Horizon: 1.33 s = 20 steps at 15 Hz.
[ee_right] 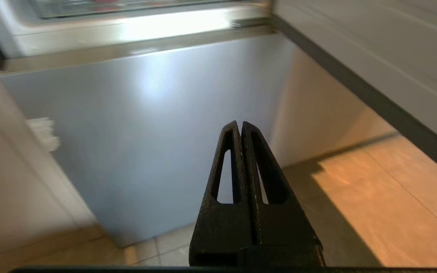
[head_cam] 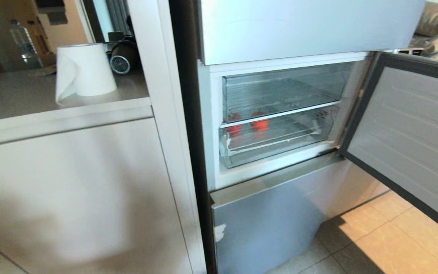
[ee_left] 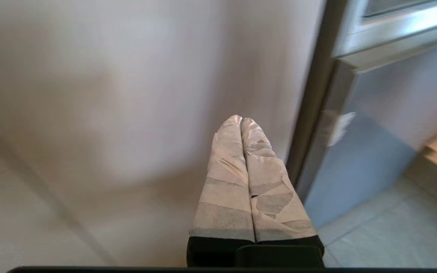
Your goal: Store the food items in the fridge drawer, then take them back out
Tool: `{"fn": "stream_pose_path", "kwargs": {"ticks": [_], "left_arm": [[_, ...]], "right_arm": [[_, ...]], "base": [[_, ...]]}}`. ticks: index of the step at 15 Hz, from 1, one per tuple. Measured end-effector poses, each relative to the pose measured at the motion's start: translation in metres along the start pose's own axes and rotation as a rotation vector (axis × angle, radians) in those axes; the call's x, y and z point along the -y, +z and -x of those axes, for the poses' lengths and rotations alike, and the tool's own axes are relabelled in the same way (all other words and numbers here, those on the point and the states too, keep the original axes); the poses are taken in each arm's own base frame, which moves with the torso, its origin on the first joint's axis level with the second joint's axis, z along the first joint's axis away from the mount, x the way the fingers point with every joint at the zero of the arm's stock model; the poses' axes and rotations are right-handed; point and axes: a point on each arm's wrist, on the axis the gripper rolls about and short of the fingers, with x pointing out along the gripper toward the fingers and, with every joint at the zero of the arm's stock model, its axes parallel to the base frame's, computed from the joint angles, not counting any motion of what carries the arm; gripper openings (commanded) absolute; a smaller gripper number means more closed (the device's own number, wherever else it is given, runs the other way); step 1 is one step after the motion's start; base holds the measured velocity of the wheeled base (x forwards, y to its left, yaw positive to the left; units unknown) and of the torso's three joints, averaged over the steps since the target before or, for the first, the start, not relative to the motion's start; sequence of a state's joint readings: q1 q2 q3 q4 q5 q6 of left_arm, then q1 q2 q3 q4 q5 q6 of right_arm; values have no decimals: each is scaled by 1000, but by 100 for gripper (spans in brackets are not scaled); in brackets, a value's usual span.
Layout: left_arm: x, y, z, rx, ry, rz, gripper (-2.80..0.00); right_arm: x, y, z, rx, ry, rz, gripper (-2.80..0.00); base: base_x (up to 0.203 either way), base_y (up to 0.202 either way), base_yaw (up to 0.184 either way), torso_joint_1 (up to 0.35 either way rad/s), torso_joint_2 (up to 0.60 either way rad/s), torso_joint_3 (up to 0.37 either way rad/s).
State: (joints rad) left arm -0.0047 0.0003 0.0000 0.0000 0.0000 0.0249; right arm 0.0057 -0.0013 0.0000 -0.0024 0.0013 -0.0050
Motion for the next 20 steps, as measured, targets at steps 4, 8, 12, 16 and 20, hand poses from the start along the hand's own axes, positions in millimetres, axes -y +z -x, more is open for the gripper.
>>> {"fn": "stream_pose_path", "kwargs": {"ticks": [4,8,12,16,20], "left_arm": [[0,0,0,0,0,0,-280],[0,0,0,0,0,0,-280],[0,0,0,0,0,0,-280],[0,0,0,0,0,0,-280],[0,0,0,0,0,0,-280]], "right_arm": [[0,0,0,0,0,0,-280],[0,0,0,0,0,-1,-280],[0,0,0,-1,7,28,-280],[-1,12,1,7,25,89,-280],[-2,71,-21,-84,98,-15,-280]], "base": [[1,-8,176,3,2,2],[3,-6,149,4,3,3],[0,0,0,0,0,0],[0,0,0,0,0,0],[0,0,0,0,0,0]]}}
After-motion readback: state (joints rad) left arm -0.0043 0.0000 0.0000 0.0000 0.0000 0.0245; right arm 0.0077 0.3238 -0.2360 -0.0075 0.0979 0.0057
